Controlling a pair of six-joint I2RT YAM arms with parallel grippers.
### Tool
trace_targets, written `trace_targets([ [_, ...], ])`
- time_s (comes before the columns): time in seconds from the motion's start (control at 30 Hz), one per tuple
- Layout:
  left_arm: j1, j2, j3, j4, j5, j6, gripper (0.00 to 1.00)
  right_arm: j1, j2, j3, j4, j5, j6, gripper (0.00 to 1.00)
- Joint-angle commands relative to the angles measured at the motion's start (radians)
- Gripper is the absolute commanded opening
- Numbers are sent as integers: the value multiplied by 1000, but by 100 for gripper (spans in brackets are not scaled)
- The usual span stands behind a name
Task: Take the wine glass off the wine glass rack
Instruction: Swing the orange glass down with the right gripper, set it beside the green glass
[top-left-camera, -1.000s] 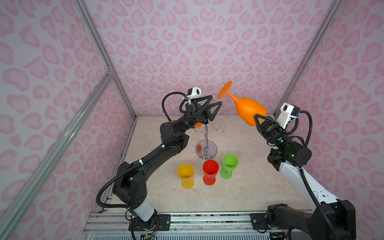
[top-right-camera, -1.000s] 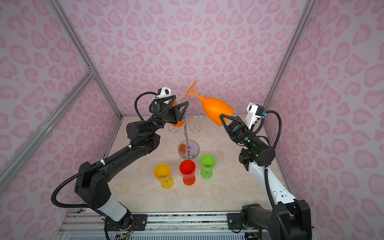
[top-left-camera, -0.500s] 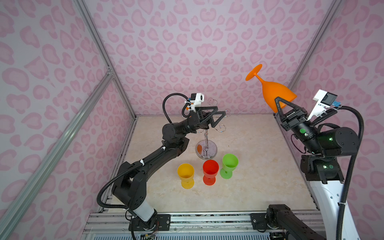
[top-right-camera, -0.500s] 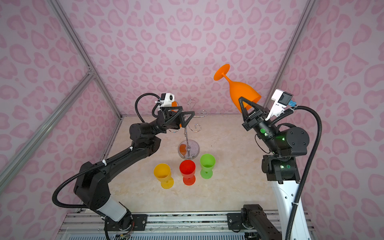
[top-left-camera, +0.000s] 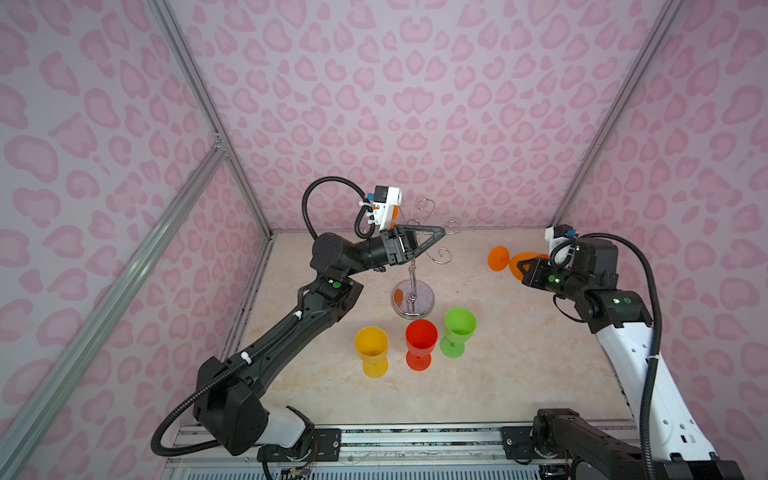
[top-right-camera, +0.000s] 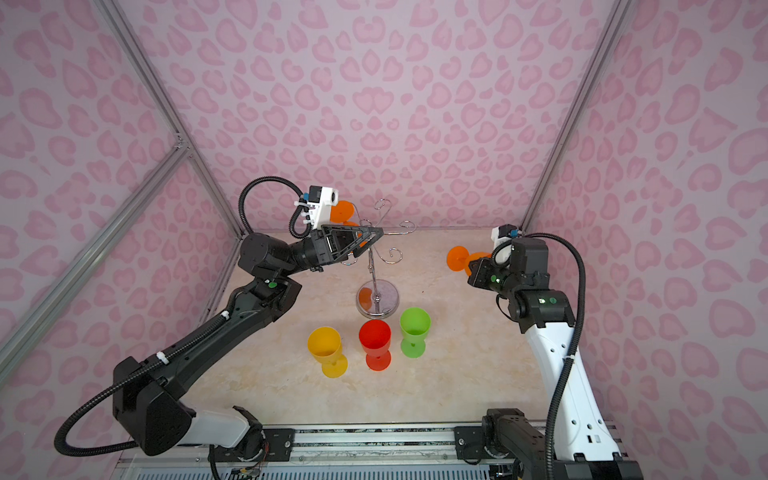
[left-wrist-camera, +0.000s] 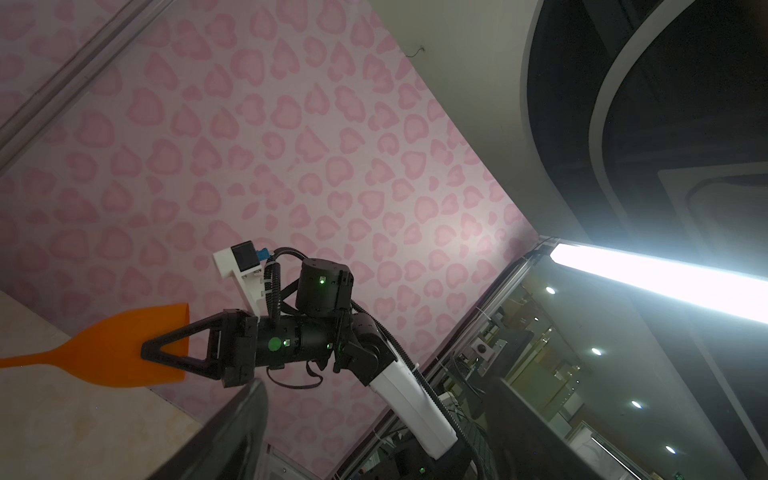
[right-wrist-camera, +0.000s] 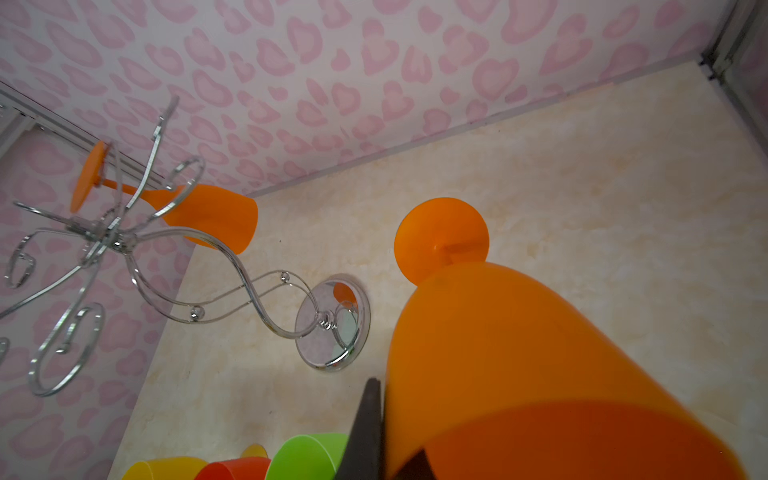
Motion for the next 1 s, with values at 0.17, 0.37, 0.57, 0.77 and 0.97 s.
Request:
trace_targets([
  [0.17, 3, -116, 40, -424, -97, 364, 85, 145, 150, -26, -84, 74, -123, 0],
  [0.37, 3, -155, 31, -497, -122, 414, 85, 224, 233, -20, -110, 122, -148, 0],
  [0.57, 3, -166, 24, -510, -123, 425, 86, 287, 319, 29, -157, 172, -180, 0],
  [0.77, 3, -176, 19, -528, -128, 442, 86, 329, 400, 68, -192, 204, -201, 0],
  [0.97, 3, -191, 10, -544, -134, 453, 86, 344, 467, 130, -255, 211, -219, 0],
])
